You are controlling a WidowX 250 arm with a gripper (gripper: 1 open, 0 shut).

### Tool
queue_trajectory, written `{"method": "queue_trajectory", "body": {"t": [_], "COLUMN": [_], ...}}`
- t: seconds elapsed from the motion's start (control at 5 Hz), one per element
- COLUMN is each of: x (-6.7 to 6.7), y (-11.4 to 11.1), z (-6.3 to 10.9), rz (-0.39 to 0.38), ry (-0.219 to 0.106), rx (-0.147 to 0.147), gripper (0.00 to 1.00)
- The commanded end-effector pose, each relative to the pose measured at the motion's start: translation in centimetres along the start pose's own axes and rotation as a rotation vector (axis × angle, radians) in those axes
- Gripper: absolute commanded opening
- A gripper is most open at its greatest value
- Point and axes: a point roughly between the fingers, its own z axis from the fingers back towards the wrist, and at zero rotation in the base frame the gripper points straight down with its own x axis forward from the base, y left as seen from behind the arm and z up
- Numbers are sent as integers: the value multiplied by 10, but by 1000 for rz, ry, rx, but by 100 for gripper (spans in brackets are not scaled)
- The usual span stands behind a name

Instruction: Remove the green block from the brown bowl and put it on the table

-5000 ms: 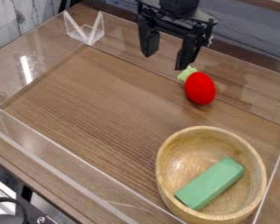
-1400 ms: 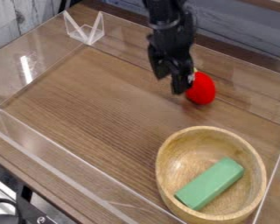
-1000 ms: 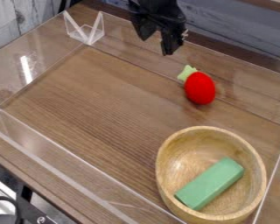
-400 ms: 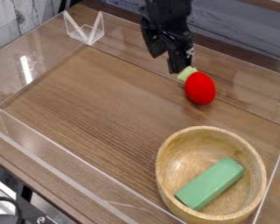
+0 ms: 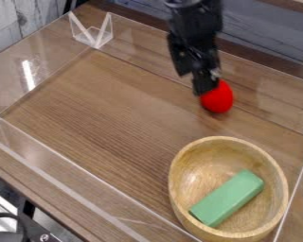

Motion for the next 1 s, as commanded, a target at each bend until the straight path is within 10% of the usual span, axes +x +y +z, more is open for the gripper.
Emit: {"method": "queue_trajectory", "body": {"t": [0.0, 0.8], "x": [11, 2], "y": [-33, -86], "z": [7, -20], "rz": [-91, -59], "ry": [-29, 7], "rx": [-2, -19], "gripper": [100, 100]}}
